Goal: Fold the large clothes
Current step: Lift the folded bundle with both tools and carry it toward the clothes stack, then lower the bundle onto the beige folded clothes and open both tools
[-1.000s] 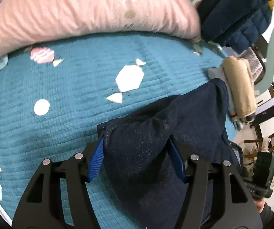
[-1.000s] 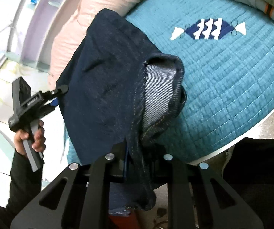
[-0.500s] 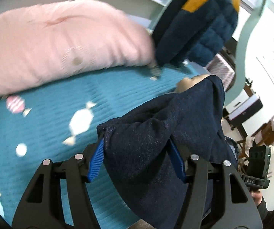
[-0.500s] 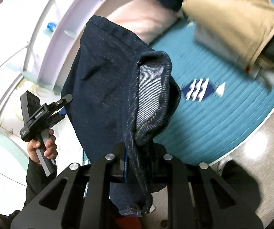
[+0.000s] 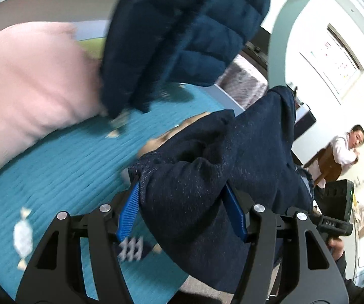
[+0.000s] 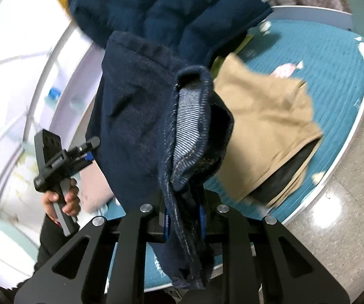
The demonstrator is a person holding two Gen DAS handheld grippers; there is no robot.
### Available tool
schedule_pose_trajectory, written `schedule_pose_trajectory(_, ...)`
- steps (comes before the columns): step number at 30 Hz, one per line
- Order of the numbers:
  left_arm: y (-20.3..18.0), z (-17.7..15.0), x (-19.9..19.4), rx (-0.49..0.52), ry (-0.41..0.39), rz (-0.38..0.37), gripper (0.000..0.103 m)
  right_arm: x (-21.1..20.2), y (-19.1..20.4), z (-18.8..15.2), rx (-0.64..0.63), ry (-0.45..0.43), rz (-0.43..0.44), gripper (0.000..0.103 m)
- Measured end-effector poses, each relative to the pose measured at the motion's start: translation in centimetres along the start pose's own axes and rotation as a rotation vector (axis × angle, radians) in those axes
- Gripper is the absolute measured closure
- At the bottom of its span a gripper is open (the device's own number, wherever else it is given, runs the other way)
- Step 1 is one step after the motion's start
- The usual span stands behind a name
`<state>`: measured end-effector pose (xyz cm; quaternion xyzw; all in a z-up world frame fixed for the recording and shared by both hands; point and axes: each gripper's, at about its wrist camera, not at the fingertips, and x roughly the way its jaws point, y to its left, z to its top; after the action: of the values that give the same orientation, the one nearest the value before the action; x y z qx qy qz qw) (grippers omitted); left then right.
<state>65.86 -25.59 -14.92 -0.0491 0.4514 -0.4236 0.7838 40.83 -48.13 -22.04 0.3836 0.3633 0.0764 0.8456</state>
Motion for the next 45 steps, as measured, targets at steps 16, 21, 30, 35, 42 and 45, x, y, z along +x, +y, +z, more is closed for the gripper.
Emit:
schedule_pose_trajectory(16, 0.1, 7.5, 16.0, 0.014, 0.133, 0.092, 0.041, 5.3, -11.9, 8.7, 0.138, 0.036, -0.037, 0.088)
schedule_pose_trajectory(21, 4.3, 6.5, 18.3, -0.102, 0.126, 0.135, 0.04, 8.6, -13.0, 9.0, 0.072, 0.06, -0.136, 0.087)
schedule_pose_trajectory(30, 4.1, 5.0, 20.3, -0.046, 0.105, 0.234, 0.036, 13.3, -12.5, 6.5, -0.105, 0.082, -0.454, 0.071)
schedule_pose_trajectory(35, 2.5, 4.6, 14.3, 0.0, -0.065, 0.142, 0.035, 10.3, -12.6, 6.3, -0.068, 0.018, -0.439, 0.063)
schedule_pose_trajectory(42, -2.0, 2.9, 13.5, 0.218, -0.069, 0.107, 0.035, 5.7, -6.0, 5.1, -0.302, -0.113, -0.571, 0.054)
schedule_pose_trajectory(45, -1.6, 2.5, 16.4, 0.152, 0.014, 0.059, 0.035, 7.7, -4.2, 5.0, -0.394, -0.08, -0.564, 0.087)
